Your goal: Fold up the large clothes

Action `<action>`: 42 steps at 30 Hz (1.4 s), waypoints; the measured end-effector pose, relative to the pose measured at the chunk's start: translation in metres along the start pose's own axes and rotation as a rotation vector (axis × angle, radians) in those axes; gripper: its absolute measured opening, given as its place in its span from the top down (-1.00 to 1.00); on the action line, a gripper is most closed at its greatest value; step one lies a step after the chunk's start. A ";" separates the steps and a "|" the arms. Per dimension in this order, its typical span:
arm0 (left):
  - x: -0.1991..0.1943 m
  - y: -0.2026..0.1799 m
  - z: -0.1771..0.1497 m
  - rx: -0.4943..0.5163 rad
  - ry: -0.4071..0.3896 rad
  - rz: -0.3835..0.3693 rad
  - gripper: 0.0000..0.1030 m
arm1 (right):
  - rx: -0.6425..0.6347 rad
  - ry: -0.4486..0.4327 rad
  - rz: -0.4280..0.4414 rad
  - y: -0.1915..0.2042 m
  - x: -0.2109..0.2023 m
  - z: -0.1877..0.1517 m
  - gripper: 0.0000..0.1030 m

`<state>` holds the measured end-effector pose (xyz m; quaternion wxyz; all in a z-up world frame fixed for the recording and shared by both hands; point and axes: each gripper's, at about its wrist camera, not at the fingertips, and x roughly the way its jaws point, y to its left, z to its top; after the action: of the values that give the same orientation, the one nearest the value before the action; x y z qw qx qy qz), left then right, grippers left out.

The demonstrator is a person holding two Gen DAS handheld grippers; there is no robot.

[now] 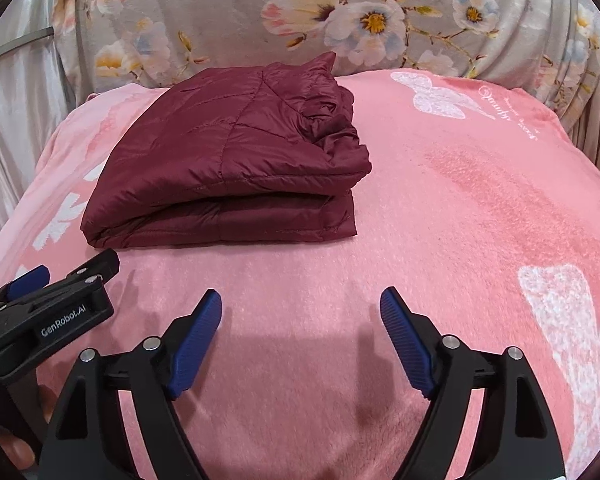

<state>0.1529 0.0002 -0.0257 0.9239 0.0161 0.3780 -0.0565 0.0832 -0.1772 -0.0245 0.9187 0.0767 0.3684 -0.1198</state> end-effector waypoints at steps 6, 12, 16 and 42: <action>-0.013 -0.012 -0.011 0.040 -0.028 0.015 -0.90 | -0.006 -0.050 -0.027 0.002 -0.011 -0.003 -0.67; -0.020 -0.014 -0.015 0.039 -0.045 0.023 -0.90 | 0.018 -0.044 -0.021 -0.002 -0.016 -0.009 -0.67; -0.023 -0.013 -0.018 0.029 -0.046 0.032 -0.90 | 0.017 -0.056 -0.022 -0.002 -0.019 -0.010 -0.67; -0.023 -0.016 -0.020 0.044 -0.042 0.086 -0.84 | -0.001 -0.054 -0.055 0.001 -0.018 -0.012 -0.67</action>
<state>0.1207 -0.0122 -0.0233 0.9327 0.0517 0.3560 -0.0254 0.0626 -0.1702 -0.0206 0.9246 0.0628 0.3457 -0.1469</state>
